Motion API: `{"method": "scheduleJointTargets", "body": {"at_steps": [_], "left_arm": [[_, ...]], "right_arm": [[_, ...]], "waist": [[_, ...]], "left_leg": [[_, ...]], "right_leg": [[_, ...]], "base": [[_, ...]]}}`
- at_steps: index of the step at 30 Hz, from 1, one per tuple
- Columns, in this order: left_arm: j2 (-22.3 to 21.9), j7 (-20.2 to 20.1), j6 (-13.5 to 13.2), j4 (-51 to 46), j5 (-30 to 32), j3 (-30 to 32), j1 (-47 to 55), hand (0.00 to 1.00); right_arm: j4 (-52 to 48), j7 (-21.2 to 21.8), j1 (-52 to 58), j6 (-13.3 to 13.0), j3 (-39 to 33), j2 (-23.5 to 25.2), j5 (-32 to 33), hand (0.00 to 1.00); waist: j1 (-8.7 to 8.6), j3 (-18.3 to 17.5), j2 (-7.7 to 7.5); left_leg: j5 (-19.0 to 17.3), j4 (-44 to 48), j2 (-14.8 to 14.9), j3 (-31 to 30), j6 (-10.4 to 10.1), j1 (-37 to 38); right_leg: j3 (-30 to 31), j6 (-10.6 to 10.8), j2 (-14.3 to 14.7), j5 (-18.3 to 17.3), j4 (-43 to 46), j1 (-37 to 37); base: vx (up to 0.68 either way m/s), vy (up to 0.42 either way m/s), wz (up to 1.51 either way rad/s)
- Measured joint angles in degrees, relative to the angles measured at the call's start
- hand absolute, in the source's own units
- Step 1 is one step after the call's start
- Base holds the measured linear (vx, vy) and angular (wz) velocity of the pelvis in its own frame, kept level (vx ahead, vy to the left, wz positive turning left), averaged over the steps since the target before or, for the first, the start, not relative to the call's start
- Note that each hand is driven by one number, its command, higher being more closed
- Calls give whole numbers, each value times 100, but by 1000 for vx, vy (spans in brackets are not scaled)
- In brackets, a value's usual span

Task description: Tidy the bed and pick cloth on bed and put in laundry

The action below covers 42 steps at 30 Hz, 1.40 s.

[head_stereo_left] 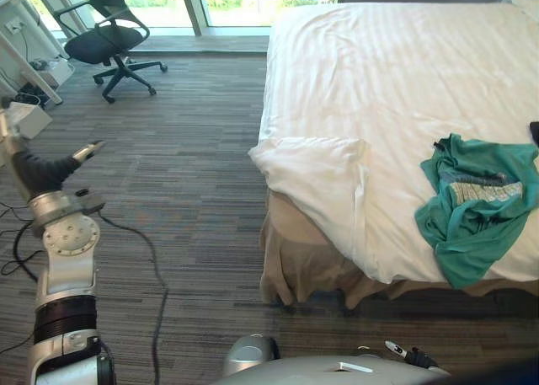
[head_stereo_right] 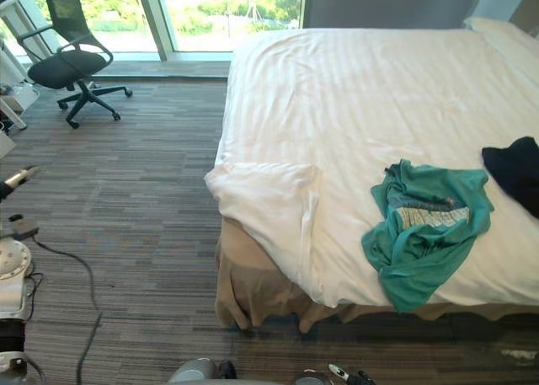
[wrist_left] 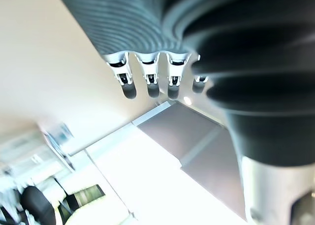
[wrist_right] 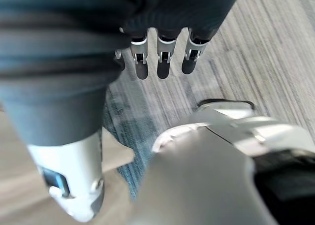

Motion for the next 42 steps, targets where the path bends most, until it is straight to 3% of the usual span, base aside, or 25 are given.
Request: {"method": "scheduleJointTargets", "body": {"at_steps": [2,7,12,18,20,24,27,34,35,38,42], "left_arm": [[-16,-157,38,-42,161,-199,-1,0],[-273,-600,94,-342,463,-961,-232,0],[-446,-887,477,-350,697,-2075,-703,0],[-523,-894,889,-224,877,-2949,-1832,0],[-531,-831,1209,-29,936,-3216,-2411,0],[-532,-614,1936,338,918,-3338,-3265,0],[-531,-467,2343,521,886,-3363,-3746,0],[-542,-412,3198,752,921,-3369,-4522,0],[-553,-435,3402,851,937,-3369,-4658,100],[-655,-480,3918,1094,923,-3368,-4938,100],[-664,-751,4377,1201,974,-3351,-5152,100]], "right_arm": [[-92,-30,38,-9,2,73,-18,0],[-293,-117,108,-7,130,99,-23,0],[-410,-198,109,35,295,94,-21,0],[-593,-244,-30,52,378,58,3,0],[-629,-270,-207,18,389,55,149,0],[-885,-349,-573,-61,387,52,386,0],[-1029,-372,-708,-173,386,73,498,0],[-1444,-391,-975,-514,443,83,985,0],[-1505,-390,-1062,-566,524,80,1083,0],[-1635,-392,-1207,-693,626,80,1363,0],[-1651,-448,-1475,-786,668,73,1771,0]], "waist": [[-84,-2,-3],[-84,-18,-25],[-165,-117,-79],[-253,-94,-37],[-277,51,-84],[-460,491,-58],[-477,709,-89],[-548,1027,-144],[-551,1119,-146],[-579,1275,-156],[-638,1428,-156]], "left_leg": [[-44,103,49,97,-14,8],[-113,224,158,402,-70,7],[-444,617,264,693,-91,-299],[-571,1253,592,916,-52,-1013],[-594,1495,707,1016,-17,-1386],[-627,1849,985,1307,39,-2032],[-516,2032,1122,1371,171,-2385],[-476,2302,1313,1326,240,-2975],[-471,2323,1358,1329,247,-3029],[-442,2337,1373,1338,291,-3250],[-408,2374,1380,1352,346,-3549]], "right_leg": [[54,-2,0,-1,88,-29],[286,-19,-5,-87,416,-268],[556,85,-83,-516,711,-634],[836,142,9,-609,1075,-1428],[912,242,24,-740,1165,-1808],[1057,232,95,-762,1466,-2628],[1136,197,135,-734,1664,-3064],[1147,141,250,-690,1846,-3635],[1154,91,289,-630,1847,-3704],[1170,88,304,-602,1848,-3946],[1217,86,326,-527,1876,-4282]], "base": [[-53,28,-20],[-93,19,-19],[-172,-9,-27],[-150,-7,-25],[-181,-50,-26],[-141,-39,-16],[-24,-28,-8],[41,-33,1],[14,-13,-10],[2,-4,-2],[-5,-6,-4]]}}
